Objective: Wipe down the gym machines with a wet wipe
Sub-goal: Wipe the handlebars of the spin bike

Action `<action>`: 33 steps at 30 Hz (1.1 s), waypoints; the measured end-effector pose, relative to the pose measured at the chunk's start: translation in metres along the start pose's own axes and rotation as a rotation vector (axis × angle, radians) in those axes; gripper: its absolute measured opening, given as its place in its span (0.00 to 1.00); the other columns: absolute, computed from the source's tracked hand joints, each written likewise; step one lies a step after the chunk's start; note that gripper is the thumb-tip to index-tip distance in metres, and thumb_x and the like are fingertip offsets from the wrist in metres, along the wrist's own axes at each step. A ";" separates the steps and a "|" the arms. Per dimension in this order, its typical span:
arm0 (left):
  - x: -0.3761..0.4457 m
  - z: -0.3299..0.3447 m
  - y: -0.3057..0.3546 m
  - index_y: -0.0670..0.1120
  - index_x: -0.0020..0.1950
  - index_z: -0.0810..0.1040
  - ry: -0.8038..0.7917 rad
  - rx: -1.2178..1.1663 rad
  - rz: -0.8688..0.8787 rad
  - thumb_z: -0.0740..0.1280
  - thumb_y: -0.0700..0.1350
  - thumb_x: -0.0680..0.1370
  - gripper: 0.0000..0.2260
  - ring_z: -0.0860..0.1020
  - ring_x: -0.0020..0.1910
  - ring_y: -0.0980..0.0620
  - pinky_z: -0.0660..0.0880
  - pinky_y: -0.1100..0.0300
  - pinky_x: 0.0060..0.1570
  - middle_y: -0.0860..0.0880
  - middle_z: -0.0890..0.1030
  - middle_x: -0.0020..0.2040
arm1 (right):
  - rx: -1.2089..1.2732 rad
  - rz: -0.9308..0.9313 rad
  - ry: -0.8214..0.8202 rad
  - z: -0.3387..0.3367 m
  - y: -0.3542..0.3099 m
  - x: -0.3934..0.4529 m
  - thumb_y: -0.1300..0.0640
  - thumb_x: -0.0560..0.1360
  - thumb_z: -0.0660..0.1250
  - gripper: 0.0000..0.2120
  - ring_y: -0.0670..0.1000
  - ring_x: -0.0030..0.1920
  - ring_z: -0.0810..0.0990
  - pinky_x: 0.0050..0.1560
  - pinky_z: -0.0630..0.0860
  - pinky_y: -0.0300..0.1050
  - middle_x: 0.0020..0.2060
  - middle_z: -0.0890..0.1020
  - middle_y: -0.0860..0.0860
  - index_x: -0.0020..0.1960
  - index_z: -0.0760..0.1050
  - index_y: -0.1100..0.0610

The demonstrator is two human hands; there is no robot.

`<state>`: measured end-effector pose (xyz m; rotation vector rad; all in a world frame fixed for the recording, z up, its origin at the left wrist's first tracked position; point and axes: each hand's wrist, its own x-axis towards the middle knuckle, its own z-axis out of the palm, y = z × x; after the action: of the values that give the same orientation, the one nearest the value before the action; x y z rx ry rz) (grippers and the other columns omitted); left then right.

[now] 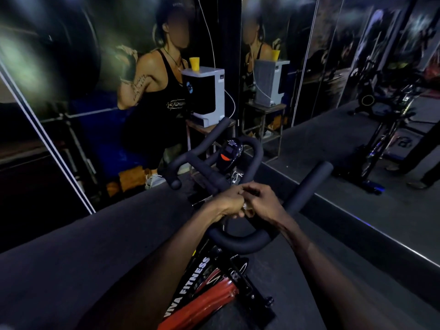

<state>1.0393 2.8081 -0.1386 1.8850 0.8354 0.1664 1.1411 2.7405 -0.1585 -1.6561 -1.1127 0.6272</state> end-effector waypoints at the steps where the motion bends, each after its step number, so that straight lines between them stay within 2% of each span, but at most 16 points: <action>1: 0.004 0.002 -0.003 0.51 0.59 0.77 0.012 -0.058 0.032 0.55 0.35 0.79 0.18 0.70 0.22 0.59 0.63 0.69 0.21 0.47 0.81 0.33 | 0.084 0.017 -0.058 -0.003 -0.001 0.001 0.65 0.78 0.67 0.09 0.52 0.36 0.80 0.40 0.76 0.46 0.39 0.84 0.62 0.45 0.81 0.52; 4: 0.012 0.007 -0.012 0.52 0.54 0.71 0.216 -0.108 0.023 0.62 0.44 0.78 0.06 0.72 0.25 0.52 0.67 0.62 0.26 0.46 0.79 0.34 | 0.273 0.096 -0.121 -0.017 -0.002 0.010 0.71 0.75 0.69 0.04 0.50 0.32 0.80 0.33 0.78 0.39 0.33 0.83 0.56 0.49 0.79 0.65; 6: 0.018 0.002 -0.017 0.53 0.48 0.65 0.406 -0.165 -0.001 0.61 0.44 0.77 0.05 0.74 0.28 0.49 0.71 0.58 0.31 0.45 0.78 0.36 | 0.249 0.099 -0.099 -0.026 -0.005 0.019 0.74 0.73 0.70 0.07 0.43 0.30 0.80 0.35 0.78 0.35 0.31 0.83 0.50 0.49 0.79 0.67; 8: 0.023 -0.006 -0.021 0.53 0.45 0.64 0.516 -0.197 0.032 0.59 0.42 0.75 0.06 0.76 0.32 0.47 0.75 0.52 0.37 0.43 0.81 0.38 | 0.185 0.042 0.013 -0.029 -0.009 0.031 0.75 0.72 0.70 0.08 0.39 0.30 0.79 0.37 0.77 0.35 0.32 0.83 0.51 0.49 0.80 0.66; 10: 0.026 -0.017 -0.022 0.52 0.45 0.66 0.586 -0.133 0.064 0.59 0.41 0.70 0.08 0.79 0.42 0.43 0.77 0.49 0.48 0.43 0.82 0.42 | 0.047 -0.065 0.197 -0.028 -0.011 0.045 0.72 0.73 0.70 0.07 0.42 0.35 0.80 0.42 0.77 0.37 0.38 0.83 0.55 0.50 0.81 0.65; 11: 0.028 -0.021 -0.025 0.52 0.46 0.68 0.591 -0.080 0.077 0.59 0.39 0.70 0.10 0.79 0.47 0.43 0.75 0.50 0.52 0.43 0.83 0.44 | -0.101 -0.161 0.240 -0.026 -0.011 0.051 0.67 0.76 0.69 0.05 0.45 0.38 0.80 0.46 0.77 0.41 0.41 0.83 0.55 0.50 0.82 0.64; 13: 0.028 -0.026 -0.024 0.51 0.48 0.70 0.592 0.006 0.091 0.59 0.33 0.72 0.13 0.78 0.50 0.44 0.73 0.53 0.54 0.44 0.82 0.45 | -0.498 -0.322 0.175 -0.021 -0.006 0.061 0.52 0.79 0.62 0.15 0.54 0.44 0.80 0.51 0.74 0.45 0.46 0.82 0.57 0.48 0.83 0.60; 16: 0.033 -0.028 -0.022 0.49 0.47 0.71 0.536 0.073 0.110 0.59 0.31 0.72 0.13 0.79 0.47 0.45 0.75 0.52 0.51 0.48 0.81 0.40 | -0.839 -0.345 -0.069 -0.001 0.001 0.047 0.58 0.76 0.65 0.10 0.59 0.46 0.74 0.49 0.73 0.47 0.50 0.72 0.58 0.52 0.80 0.62; 18: 0.037 -0.030 -0.023 0.48 0.47 0.73 0.522 0.107 0.128 0.60 0.32 0.72 0.12 0.79 0.46 0.44 0.75 0.51 0.49 0.48 0.80 0.40 | -0.893 -0.350 -0.169 0.005 -0.001 0.041 0.61 0.74 0.66 0.14 0.58 0.48 0.73 0.51 0.74 0.49 0.52 0.69 0.56 0.59 0.76 0.62; 20: 0.040 -0.031 -0.023 0.46 0.48 0.74 0.511 0.147 0.139 0.63 0.34 0.74 0.09 0.79 0.48 0.44 0.74 0.52 0.50 0.46 0.81 0.43 | -0.918 -0.273 -0.164 -0.002 -0.005 0.052 0.64 0.72 0.67 0.20 0.61 0.52 0.76 0.54 0.75 0.53 0.56 0.69 0.56 0.64 0.72 0.60; 23: 0.044 -0.034 -0.023 0.47 0.47 0.73 0.491 0.179 0.152 0.63 0.35 0.74 0.08 0.78 0.49 0.42 0.74 0.51 0.51 0.44 0.82 0.46 | -0.880 -0.187 -0.100 -0.012 -0.008 0.063 0.66 0.71 0.67 0.19 0.62 0.55 0.77 0.56 0.74 0.48 0.56 0.70 0.55 0.62 0.74 0.60; 26: 0.049 -0.036 -0.024 0.45 0.48 0.75 0.454 0.219 0.150 0.63 0.35 0.74 0.07 0.78 0.51 0.42 0.73 0.52 0.50 0.43 0.82 0.48 | -0.779 -0.148 -0.186 -0.003 -0.012 0.051 0.54 0.72 0.62 0.10 0.56 0.50 0.77 0.51 0.74 0.47 0.53 0.74 0.55 0.52 0.74 0.50; 28: 0.052 -0.036 -0.026 0.43 0.48 0.76 0.445 0.242 0.172 0.65 0.36 0.75 0.04 0.78 0.51 0.41 0.73 0.50 0.51 0.42 0.82 0.48 | -0.808 -0.269 -0.131 -0.011 -0.012 0.065 0.53 0.70 0.58 0.16 0.56 0.55 0.76 0.58 0.74 0.51 0.59 0.75 0.58 0.56 0.73 0.42; 30: 0.055 -0.037 -0.026 0.43 0.48 0.76 0.441 0.273 0.184 0.65 0.38 0.75 0.04 0.79 0.52 0.41 0.74 0.49 0.52 0.42 0.82 0.49 | -0.698 -0.251 -0.053 -0.021 -0.010 0.078 0.56 0.72 0.59 0.20 0.58 0.59 0.76 0.61 0.74 0.59 0.62 0.73 0.62 0.55 0.71 0.31; 31: 0.055 -0.037 -0.026 0.43 0.49 0.76 0.438 0.294 0.178 0.66 0.39 0.75 0.04 0.78 0.53 0.41 0.74 0.49 0.53 0.43 0.82 0.50 | -0.707 -0.236 -0.067 -0.023 -0.008 0.077 0.58 0.75 0.61 0.21 0.58 0.59 0.76 0.61 0.74 0.60 0.61 0.74 0.62 0.56 0.72 0.32; 33: 0.056 -0.038 -0.025 0.44 0.51 0.77 0.432 0.337 0.161 0.67 0.43 0.76 0.06 0.78 0.56 0.42 0.75 0.48 0.55 0.44 0.82 0.53 | -0.845 -0.304 -0.125 -0.021 0.005 0.076 0.59 0.78 0.61 0.14 0.55 0.54 0.76 0.62 0.74 0.60 0.55 0.76 0.57 0.60 0.73 0.45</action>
<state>1.0516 2.8770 -0.1559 2.2762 1.0482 0.5792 1.1934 2.7985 -0.1472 -2.0815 -1.8376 0.0372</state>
